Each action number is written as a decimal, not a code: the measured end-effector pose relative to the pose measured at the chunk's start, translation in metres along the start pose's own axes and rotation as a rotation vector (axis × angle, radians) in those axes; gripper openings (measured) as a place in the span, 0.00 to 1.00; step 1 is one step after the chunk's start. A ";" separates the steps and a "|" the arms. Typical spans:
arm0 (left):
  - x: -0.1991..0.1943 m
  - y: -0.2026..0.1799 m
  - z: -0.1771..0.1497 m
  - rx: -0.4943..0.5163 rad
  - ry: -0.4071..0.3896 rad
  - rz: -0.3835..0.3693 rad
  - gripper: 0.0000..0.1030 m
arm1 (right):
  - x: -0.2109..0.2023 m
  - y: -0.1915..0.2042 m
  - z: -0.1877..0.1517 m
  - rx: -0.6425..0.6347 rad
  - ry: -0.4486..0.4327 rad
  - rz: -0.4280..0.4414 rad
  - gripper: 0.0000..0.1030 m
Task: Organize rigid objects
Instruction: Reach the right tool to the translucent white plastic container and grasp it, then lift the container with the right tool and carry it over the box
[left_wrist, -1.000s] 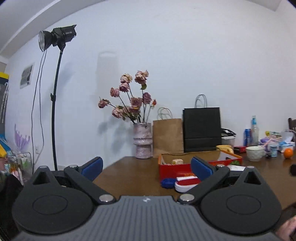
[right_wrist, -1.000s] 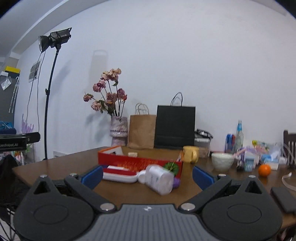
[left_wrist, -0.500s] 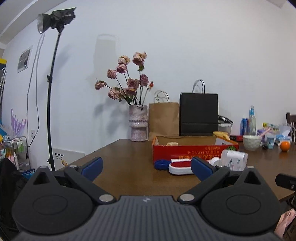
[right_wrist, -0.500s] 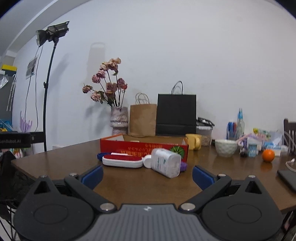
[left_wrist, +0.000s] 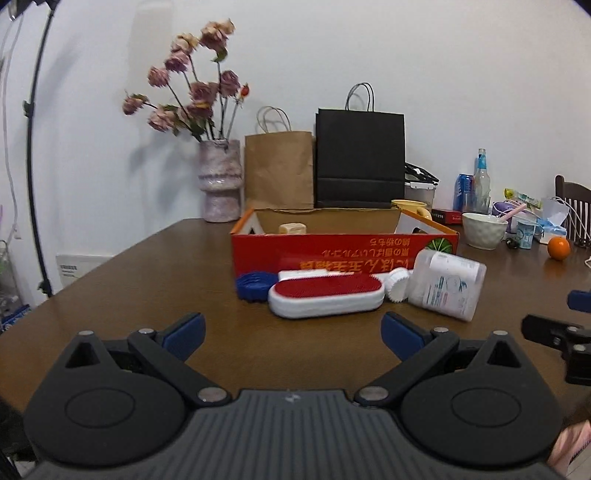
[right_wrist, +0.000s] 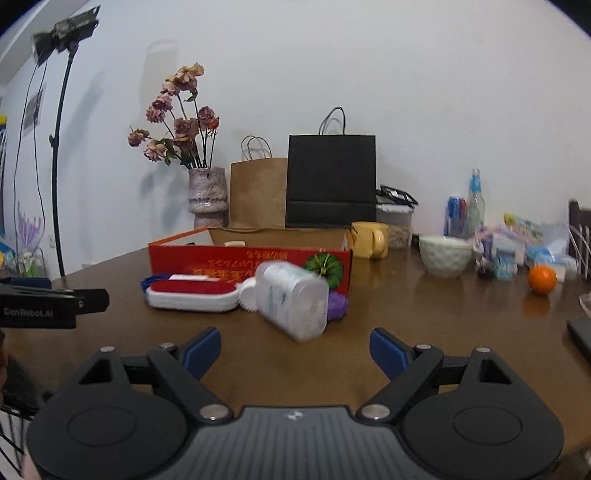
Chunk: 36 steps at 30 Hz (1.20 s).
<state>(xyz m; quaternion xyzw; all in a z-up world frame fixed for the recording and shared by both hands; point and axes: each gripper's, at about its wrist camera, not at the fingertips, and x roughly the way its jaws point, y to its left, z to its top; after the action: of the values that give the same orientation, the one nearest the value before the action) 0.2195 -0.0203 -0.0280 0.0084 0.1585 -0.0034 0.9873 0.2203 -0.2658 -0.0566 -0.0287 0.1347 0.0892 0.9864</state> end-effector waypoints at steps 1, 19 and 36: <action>0.007 -0.003 0.003 0.006 0.005 0.009 1.00 | 0.011 -0.002 0.006 -0.015 0.012 0.005 0.85; 0.049 0.014 0.016 -0.038 0.099 0.098 1.00 | 0.086 0.022 0.033 -0.193 0.009 0.176 0.26; 0.096 -0.033 0.031 -0.043 0.227 -0.298 0.64 | 0.058 0.011 0.008 -0.044 0.119 0.049 0.24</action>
<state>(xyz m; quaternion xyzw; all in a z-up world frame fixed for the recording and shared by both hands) 0.3197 -0.0539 -0.0291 -0.0358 0.2683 -0.1451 0.9517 0.2755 -0.2446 -0.0645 -0.0523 0.1918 0.1145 0.9733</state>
